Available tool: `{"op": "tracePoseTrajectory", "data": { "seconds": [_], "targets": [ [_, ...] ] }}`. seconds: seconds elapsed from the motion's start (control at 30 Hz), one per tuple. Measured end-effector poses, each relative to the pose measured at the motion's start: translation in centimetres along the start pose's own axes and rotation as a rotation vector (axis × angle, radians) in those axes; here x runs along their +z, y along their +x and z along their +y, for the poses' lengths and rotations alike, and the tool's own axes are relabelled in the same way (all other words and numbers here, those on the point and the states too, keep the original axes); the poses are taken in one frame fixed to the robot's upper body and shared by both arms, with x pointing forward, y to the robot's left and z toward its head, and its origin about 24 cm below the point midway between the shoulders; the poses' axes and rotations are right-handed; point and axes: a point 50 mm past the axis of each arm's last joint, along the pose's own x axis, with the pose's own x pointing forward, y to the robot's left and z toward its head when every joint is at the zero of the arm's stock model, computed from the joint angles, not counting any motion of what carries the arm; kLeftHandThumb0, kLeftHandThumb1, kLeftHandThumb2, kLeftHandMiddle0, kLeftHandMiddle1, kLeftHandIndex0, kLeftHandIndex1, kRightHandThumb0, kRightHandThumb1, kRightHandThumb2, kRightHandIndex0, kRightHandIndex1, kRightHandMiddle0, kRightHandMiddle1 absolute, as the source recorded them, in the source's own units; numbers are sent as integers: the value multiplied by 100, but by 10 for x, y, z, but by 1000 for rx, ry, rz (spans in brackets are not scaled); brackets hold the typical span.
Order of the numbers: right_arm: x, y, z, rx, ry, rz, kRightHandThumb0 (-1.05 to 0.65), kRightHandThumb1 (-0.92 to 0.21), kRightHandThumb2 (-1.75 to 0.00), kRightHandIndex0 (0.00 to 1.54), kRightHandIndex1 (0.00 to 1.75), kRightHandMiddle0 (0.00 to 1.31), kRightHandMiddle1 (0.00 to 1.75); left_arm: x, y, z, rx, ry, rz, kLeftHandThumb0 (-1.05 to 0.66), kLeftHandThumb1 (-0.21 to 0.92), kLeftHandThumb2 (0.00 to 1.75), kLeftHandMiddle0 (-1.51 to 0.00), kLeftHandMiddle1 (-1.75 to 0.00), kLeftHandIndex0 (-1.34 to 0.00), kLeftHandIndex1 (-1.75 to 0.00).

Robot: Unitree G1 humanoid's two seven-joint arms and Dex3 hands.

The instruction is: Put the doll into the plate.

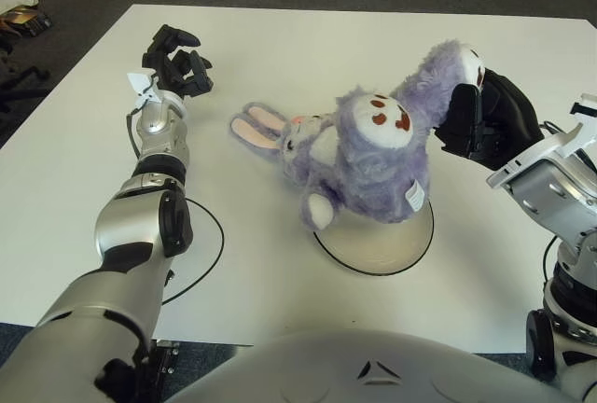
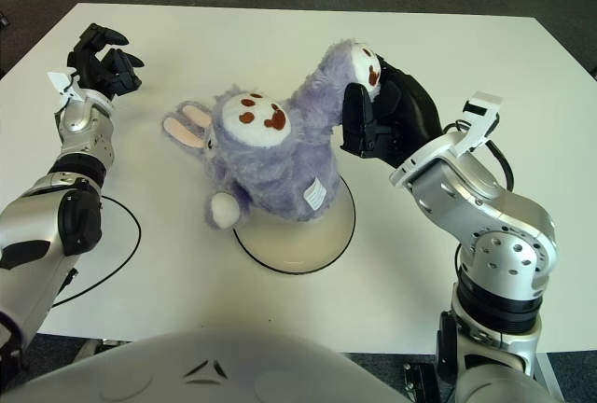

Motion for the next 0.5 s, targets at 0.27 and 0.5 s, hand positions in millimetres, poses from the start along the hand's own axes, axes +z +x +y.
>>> {"op": "tracePoseTrajectory", "data": {
  "seconds": [0.27,0.5],
  "targets": [
    [3,-3,0,11,43,6,0,-26,-127,79,139,47,175,1,0,-3,-14,8,-16,-1,31,134,-51,-175,-49,-175],
    [3,-6,-4,-1,86,33,0,-26,-128,78,143,46,175,0,-1,-7,-26,31,-27,-1,30,135,-51,-175,-50,-175]
  ]
}}
